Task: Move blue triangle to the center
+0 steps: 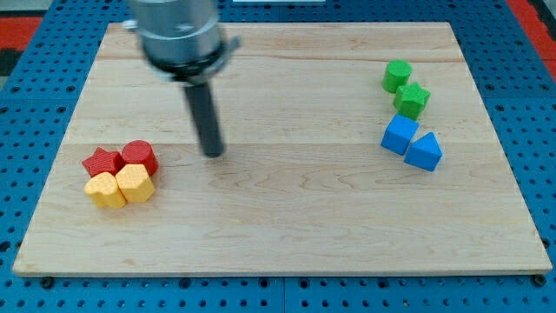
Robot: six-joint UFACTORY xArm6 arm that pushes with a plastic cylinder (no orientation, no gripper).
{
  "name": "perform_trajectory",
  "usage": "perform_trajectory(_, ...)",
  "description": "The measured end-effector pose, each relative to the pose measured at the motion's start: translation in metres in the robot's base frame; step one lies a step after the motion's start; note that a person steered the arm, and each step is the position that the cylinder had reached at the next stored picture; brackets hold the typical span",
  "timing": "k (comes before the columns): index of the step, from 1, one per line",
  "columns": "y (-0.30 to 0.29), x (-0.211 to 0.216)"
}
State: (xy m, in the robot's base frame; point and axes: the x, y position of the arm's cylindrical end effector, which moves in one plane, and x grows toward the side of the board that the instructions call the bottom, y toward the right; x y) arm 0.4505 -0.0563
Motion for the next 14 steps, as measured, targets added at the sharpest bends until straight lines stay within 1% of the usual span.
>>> perform_trajectory(1,0.086,-0.015)
perform_trajectory(3,0.198,0.059)
perform_trajectory(4,0.211,0.098)
perform_trajectory(5,0.263,0.146)
perform_trajectory(6,0.316,0.167)
perform_trajectory(7,0.328,0.167)
perform_trajectory(8,0.343,0.150)
perform_trajectory(10,0.344,0.045)
perform_trajectory(11,0.322,0.021)
perform_trajectory(12,0.244,0.027)
perform_trajectory(13,0.214,0.015)
perform_trajectory(14,0.225,-0.009)
